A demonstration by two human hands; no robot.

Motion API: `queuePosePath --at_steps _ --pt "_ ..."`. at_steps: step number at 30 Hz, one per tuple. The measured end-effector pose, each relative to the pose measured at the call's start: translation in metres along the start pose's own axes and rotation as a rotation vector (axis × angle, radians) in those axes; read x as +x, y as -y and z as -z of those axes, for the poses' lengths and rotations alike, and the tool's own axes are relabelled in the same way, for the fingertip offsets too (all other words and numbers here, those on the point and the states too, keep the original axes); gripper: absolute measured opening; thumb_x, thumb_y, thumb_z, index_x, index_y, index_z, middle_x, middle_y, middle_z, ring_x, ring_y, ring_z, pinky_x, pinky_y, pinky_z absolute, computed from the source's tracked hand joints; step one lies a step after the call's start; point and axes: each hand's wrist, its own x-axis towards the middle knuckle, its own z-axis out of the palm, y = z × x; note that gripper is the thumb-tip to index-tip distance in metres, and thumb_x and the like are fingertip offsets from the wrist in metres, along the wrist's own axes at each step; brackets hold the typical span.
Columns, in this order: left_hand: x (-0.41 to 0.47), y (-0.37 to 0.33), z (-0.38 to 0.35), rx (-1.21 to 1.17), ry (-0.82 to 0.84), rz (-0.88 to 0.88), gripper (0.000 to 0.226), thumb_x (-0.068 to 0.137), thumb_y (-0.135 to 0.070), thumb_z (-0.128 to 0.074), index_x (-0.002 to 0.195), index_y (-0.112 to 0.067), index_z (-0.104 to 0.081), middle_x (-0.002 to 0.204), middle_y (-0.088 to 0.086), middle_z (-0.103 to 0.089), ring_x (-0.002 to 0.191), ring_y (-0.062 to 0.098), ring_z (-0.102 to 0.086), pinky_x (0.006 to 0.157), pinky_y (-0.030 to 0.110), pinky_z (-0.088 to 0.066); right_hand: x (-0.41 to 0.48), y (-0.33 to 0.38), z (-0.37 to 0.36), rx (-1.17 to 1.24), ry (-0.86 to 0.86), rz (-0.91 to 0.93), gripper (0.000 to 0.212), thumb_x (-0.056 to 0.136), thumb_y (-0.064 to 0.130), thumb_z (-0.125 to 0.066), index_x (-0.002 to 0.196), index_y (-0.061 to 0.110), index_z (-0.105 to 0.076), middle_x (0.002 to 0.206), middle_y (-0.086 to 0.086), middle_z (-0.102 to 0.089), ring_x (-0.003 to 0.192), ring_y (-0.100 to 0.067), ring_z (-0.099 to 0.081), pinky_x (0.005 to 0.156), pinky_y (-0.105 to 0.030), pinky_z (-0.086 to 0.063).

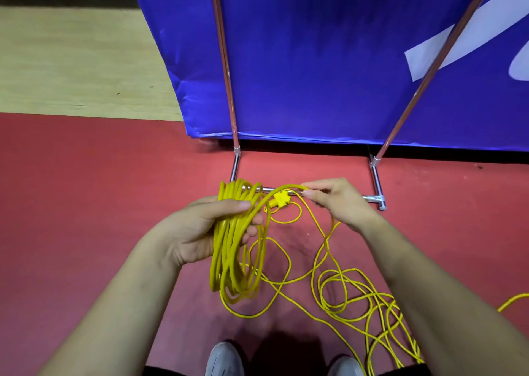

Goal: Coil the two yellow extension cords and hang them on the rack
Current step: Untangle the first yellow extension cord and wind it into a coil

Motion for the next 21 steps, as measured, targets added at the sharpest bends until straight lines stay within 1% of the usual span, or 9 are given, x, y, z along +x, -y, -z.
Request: queuePosePath --at_steps 2,3,4,6,8,11,16,18,21 --pt "0.001 0.0 -0.005 -0.002 0.006 0.01 0.017 0.077 -0.018 -0.072 0.085 -0.004 -0.074 0.077 0.015 -0.07 0.057 0.021 -0.067 0.054 0.028 -0.056 -0.002 0.014 -0.001 -0.047 0.017 0.074 0.023 0.094 0.008 -0.059 0.109 0.018 -0.073 0.09 0.008 -0.073 0.078 0.004 -0.062 0.078 -0.019 -0.043" --pt "0.002 0.0 -0.007 -0.003 0.001 0.021 0.018 0.078 -0.019 -0.069 0.087 -0.003 -0.073 0.077 0.015 -0.07 0.057 0.021 -0.067 0.054 0.027 -0.056 -0.003 0.021 -0.002 -0.094 0.042 0.128 0.026 0.095 0.006 -0.056 0.113 0.017 -0.071 0.099 -0.003 -0.073 0.089 -0.005 -0.064 0.083 -0.025 -0.044" --pt "0.003 0.0 -0.008 0.001 -0.004 0.03 0.022 0.078 -0.021 -0.064 0.088 -0.003 -0.072 0.077 0.015 -0.071 0.057 0.021 -0.068 0.054 0.026 -0.056 -0.005 0.029 -0.002 -0.141 0.072 0.186 0.029 0.096 0.005 -0.054 0.115 0.019 -0.07 0.1 -0.013 -0.07 0.095 -0.018 -0.061 0.084 -0.032 -0.043" --pt "0.005 0.001 -0.011 0.02 -0.004 0.044 0.025 0.077 -0.023 -0.061 0.089 -0.003 -0.072 0.078 0.013 -0.071 0.058 0.02 -0.068 0.056 0.026 -0.056 -0.009 0.046 -0.005 -0.156 0.146 0.289 0.032 0.095 0.004 -0.052 0.115 0.021 -0.07 0.089 -0.021 -0.061 0.085 -0.031 -0.055 0.075 -0.035 -0.042" --pt "0.006 0.002 -0.014 0.023 -0.005 0.037 0.022 0.077 -0.02 -0.061 0.086 -0.003 -0.073 0.078 0.013 -0.071 0.059 0.02 -0.067 0.056 0.026 -0.056 -0.016 0.062 -0.011 -0.157 0.204 0.364 0.033 0.092 0.005 -0.052 0.115 0.021 -0.07 0.083 -0.017 -0.056 0.078 -0.029 -0.054 0.07 -0.033 -0.042" --pt "0.006 0.004 -0.015 0.01 0.0 0.016 0.016 0.076 -0.01 -0.065 0.088 -0.003 -0.072 0.077 0.013 -0.07 0.058 0.02 -0.067 0.055 0.027 -0.056 -0.026 0.076 -0.021 -0.134 0.251 0.393 0.03 0.09 -0.002 -0.054 0.11 0.017 -0.067 0.085 -0.011 -0.062 0.081 -0.022 -0.059 0.074 -0.028 -0.045" --pt "0.004 0.006 -0.013 -0.021 0.136 -0.055 0.038 0.061 -0.016 -0.086 0.092 -0.004 -0.068 0.069 0.006 -0.059 0.054 0.016 -0.059 0.051 0.025 -0.053 -0.024 0.068 -0.023 -0.062 0.238 0.326 0.008 0.09 0.012 -0.063 0.096 0.011 -0.058 0.079 -0.011 -0.061 0.073 -0.018 -0.054 0.07 -0.031 -0.044" --pt "0.003 0.006 -0.013 -0.039 0.158 -0.089 0.045 0.053 -0.021 -0.092 0.089 -0.006 -0.069 0.069 0.005 -0.058 0.054 0.015 -0.057 0.051 0.025 -0.052 -0.017 0.051 -0.017 -0.141 0.241 0.279 0.01 0.091 0.02 -0.064 0.089 0.01 -0.062 0.072 -0.007 -0.057 0.067 -0.013 -0.049 0.065 -0.032 -0.042" --pt "0.002 0.004 -0.011 -0.014 0.104 -0.097 0.041 0.048 -0.023 -0.093 0.081 -0.01 -0.071 0.067 0.004 -0.061 0.052 0.014 -0.057 0.049 0.025 -0.051 -0.012 0.023 -0.008 -0.163 0.209 0.162 0.016 0.093 0.02 -0.063 0.087 0.007 -0.07 0.062 0.011 -0.054 0.06 0.001 -0.046 0.06 -0.02 -0.038"
